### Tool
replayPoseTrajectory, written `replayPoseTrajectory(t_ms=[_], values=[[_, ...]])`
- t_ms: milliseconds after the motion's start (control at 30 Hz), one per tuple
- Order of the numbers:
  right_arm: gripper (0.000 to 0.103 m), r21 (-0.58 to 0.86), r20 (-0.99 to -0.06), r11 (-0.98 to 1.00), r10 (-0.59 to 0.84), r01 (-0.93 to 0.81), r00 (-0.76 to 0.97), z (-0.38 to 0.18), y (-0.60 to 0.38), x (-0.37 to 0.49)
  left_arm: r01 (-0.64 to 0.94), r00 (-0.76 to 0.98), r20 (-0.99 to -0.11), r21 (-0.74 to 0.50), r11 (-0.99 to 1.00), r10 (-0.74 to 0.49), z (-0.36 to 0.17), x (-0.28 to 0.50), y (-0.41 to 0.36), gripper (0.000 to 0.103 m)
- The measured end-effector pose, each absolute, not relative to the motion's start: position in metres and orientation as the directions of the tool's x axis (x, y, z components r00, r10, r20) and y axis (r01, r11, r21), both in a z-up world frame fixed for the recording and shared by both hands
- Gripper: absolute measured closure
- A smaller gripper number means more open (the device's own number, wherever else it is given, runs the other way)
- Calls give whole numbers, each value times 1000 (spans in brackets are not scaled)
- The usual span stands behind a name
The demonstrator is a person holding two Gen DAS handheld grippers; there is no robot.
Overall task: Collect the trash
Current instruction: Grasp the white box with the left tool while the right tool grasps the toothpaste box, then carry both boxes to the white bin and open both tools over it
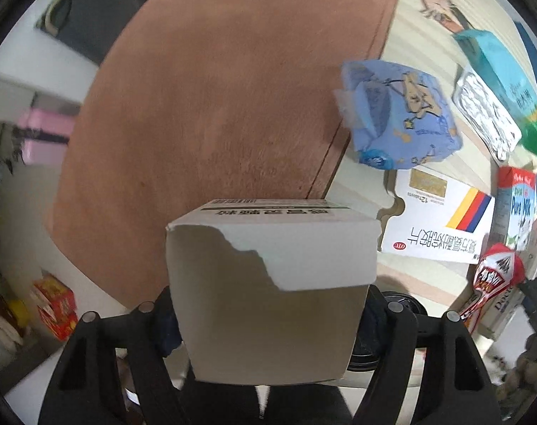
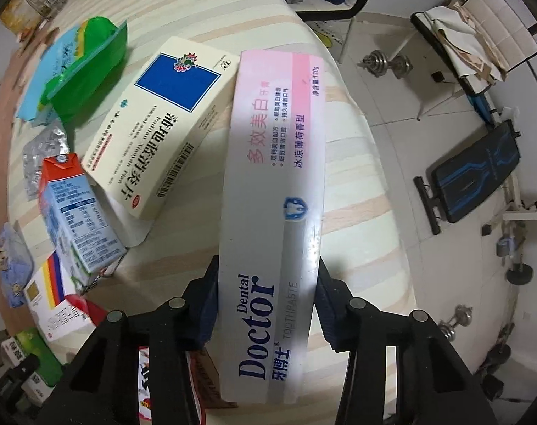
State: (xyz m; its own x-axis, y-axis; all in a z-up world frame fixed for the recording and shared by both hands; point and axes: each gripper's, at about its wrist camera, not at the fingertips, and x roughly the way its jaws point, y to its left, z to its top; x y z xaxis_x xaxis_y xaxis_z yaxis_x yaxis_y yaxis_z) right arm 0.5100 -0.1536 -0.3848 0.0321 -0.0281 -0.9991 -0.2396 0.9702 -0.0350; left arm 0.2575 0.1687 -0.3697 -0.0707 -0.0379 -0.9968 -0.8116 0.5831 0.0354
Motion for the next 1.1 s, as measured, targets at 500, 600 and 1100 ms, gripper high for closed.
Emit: replayPoseTrajectory(t_ms=[500,600,1100], values=[[55,25,-983,939,85,-343,161,-331,-154,456,-705,5,-990,94,703,138,-296,288,123,30],[55,43,-974,920,125,-389,187,-314,-146,436,-690,50,-985,85,719,165,-281,281,107,30],[55,150,-925,896,277,-419,262,-228,-159,252,-538,323,-928,-21,843,183,-211,178,55,30]])
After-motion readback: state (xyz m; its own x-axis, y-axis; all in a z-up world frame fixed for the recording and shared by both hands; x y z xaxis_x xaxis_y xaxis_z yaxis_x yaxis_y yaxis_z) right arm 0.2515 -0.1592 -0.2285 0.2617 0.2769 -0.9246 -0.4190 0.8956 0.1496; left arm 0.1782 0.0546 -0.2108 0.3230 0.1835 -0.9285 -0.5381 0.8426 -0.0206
